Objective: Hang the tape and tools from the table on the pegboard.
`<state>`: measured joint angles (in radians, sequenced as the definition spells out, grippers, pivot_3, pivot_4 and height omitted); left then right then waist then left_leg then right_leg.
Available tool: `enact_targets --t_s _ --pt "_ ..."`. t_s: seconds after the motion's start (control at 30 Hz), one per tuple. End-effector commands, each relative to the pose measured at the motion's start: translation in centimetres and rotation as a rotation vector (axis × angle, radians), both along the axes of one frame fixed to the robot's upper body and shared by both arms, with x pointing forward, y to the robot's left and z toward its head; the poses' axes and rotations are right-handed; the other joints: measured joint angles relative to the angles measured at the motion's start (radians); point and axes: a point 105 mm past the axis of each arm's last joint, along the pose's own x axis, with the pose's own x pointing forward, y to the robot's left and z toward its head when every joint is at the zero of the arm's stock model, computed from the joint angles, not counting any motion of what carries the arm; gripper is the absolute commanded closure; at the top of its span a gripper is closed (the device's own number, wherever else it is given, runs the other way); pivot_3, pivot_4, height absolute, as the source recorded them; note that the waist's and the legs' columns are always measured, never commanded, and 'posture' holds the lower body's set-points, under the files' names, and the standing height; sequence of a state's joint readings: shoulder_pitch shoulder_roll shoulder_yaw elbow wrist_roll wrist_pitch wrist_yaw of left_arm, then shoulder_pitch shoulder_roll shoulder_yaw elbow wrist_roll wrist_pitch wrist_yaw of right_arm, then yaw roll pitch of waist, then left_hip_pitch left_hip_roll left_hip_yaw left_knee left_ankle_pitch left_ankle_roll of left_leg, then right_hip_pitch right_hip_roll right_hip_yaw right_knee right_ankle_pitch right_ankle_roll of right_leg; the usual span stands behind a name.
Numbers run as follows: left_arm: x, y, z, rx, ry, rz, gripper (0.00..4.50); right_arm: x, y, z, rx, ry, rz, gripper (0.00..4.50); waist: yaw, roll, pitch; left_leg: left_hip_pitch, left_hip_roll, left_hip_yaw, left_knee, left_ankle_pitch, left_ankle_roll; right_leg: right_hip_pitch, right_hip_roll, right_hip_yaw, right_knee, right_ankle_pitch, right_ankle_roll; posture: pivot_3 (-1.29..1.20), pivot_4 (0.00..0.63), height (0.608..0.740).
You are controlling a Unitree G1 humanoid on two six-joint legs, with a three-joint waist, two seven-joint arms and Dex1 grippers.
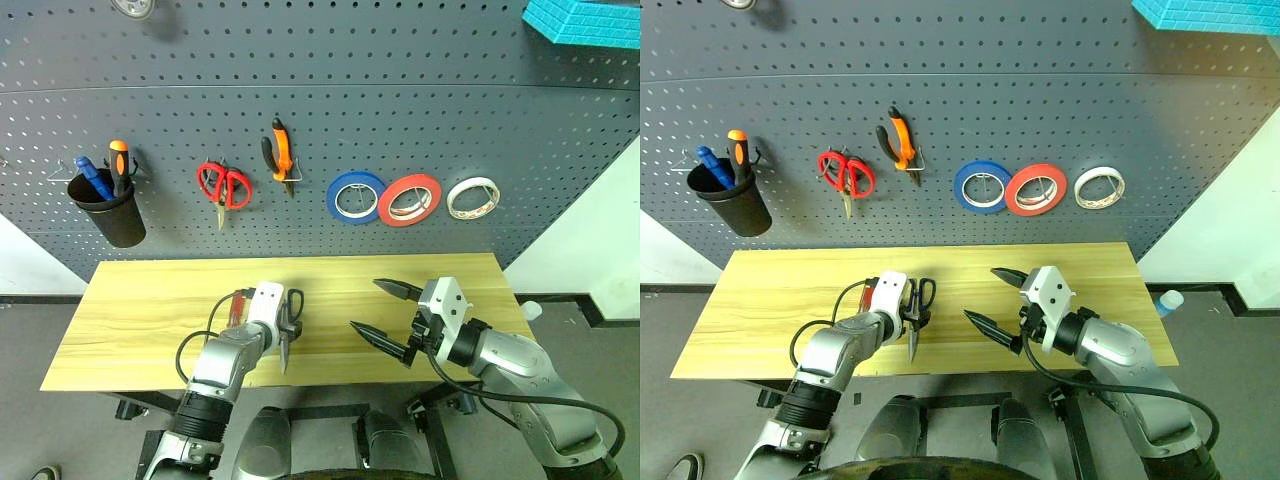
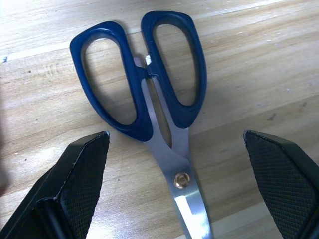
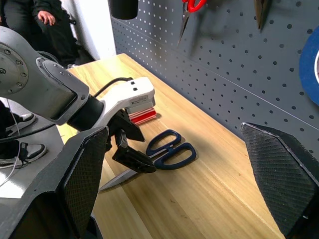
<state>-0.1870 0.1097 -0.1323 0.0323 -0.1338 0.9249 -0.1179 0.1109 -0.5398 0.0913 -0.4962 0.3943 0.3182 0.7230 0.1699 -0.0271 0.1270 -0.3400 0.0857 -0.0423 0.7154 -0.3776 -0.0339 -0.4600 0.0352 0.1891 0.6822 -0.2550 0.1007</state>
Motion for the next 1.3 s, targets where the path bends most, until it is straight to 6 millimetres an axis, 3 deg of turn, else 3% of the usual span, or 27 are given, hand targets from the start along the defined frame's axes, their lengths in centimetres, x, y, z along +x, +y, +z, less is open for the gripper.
enact_targets --t_s 0.03,0.27,0.73,1.3 --pt "1.0 0.8 0.9 0.031 -0.059 0.046 0.0 -0.3 0.4 1.1 0.011 -0.05 0.008 0.04 0.0 0.0 0.0 0.0 0.0 0.0 0.0 0.0 0.0 0.0 0.0 0.0 0.0 0.0 0.0 0.27 0.096 0.677" --pt "1.0 1.5 1.6 0.07 -0.1 0.104 0.0 -0.4 0.7 1.0 0.007 -0.045 0.012 0.04 -0.011 0.0 0.001 0.0 0.0 0.0 0.0 0.0 0.0 0.0 0.0 0.0 0.0 0.0 0.0 0.28 0.104 0.677" --pt "-0.9 0.2 -0.4 0.027 0.011 0.114 0.0 -0.6 1.1 1.4 0.009 -0.041 0.024 0.04 -0.023 0.001 0.012 0.0 0.0 0.0 -0.001 0.0 0.0 -0.001 0.0 0.0 0.0 -0.002 0.003 0.25 0.13 0.677" --pt "-0.3 -0.1 -1.9 0.009 0.069 0.156 0.0 -1.3 0.9 1.6 0.007 -0.024 0.01 0.04 -0.047 0.005 0.029 0.0 0.0 0.0 -0.001 0.0 0.0 -0.001 0.0 0.0 -0.001 -0.003 0.005 0.23 0.153 0.677"
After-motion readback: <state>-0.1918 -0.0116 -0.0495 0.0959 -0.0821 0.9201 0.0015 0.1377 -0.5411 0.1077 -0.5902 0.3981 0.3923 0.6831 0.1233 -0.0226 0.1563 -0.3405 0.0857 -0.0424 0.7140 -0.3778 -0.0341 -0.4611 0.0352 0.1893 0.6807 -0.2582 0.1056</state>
